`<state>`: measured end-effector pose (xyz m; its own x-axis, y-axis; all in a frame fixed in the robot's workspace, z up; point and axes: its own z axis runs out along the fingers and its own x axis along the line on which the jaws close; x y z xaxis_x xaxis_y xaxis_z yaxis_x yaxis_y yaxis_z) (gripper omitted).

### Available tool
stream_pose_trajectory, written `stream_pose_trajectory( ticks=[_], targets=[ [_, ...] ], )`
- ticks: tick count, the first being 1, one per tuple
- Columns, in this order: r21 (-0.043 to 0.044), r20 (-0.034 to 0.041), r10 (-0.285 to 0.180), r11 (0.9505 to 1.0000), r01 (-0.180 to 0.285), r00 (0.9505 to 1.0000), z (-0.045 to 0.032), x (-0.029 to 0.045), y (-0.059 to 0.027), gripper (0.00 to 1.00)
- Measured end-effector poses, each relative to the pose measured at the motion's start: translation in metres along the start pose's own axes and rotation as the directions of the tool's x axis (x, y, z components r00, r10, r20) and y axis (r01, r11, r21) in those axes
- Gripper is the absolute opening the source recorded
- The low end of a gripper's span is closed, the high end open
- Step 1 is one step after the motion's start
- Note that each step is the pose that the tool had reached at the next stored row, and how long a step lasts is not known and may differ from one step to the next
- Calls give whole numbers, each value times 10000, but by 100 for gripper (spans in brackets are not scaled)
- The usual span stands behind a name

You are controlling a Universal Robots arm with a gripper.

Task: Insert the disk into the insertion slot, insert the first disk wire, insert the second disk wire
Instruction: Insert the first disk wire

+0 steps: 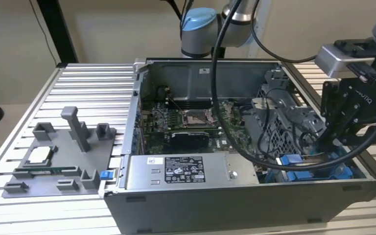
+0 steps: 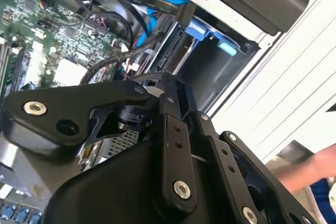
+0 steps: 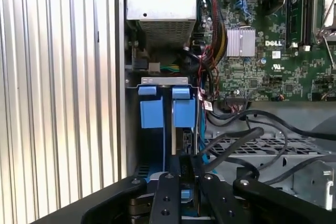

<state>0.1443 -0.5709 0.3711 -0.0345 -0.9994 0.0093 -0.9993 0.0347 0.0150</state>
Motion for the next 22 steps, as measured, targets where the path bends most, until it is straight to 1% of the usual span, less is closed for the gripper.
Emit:
stream_pose_trajectory(
  ticks=[1,2,7,14,16,22],
  targets=[
    [1,-28,0,10000,0,10000,0,0,-4,0],
    [1,-37,1,10000,-1,10000,-1,0,-4,0],
    [2,-57,1,10000,-1,10000,4,-2,-6,0],
    [2,-58,1,10000,-1,10000,6,-2,-7,0],
    [0,-61,0,10000,0,10000,12,-4,-20,0],
    [-2,-66,2,10000,-2,10000,56,-44,-59,0]
  ],
)
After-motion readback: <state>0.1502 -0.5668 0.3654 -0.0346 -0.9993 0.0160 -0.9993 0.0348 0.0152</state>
